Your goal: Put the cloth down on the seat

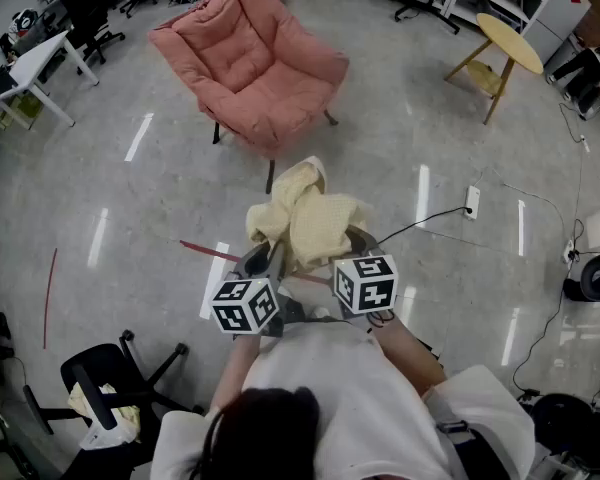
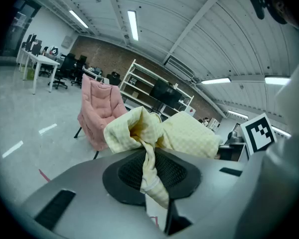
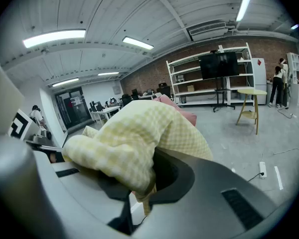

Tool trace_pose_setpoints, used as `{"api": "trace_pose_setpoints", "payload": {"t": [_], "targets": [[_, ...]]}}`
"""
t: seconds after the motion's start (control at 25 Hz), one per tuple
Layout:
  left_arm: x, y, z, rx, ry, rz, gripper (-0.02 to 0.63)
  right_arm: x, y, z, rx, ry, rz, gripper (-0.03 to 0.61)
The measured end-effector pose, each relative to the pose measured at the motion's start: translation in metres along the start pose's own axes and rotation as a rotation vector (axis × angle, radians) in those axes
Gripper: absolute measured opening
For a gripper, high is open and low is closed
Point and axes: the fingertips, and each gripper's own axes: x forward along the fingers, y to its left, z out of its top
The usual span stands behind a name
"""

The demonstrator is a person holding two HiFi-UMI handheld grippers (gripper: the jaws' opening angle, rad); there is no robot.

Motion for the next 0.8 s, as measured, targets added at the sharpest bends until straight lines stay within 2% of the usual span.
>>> {"api": "trace_pose_setpoints", "payload": {"t": [0.2, 0.8], "targets": [[0.007, 0.011, 0.008, 0.006, 0.010, -0.007, 0.064, 0.014, 0.003, 0.005, -0.004, 0.013, -0.012, 0.060], [0.027, 0.054, 0.049, 0.121, 0.031, -0.062, 0.064, 0.063, 0.022, 0.032, 0.055, -0.028, -0.017, 0.061]]}}
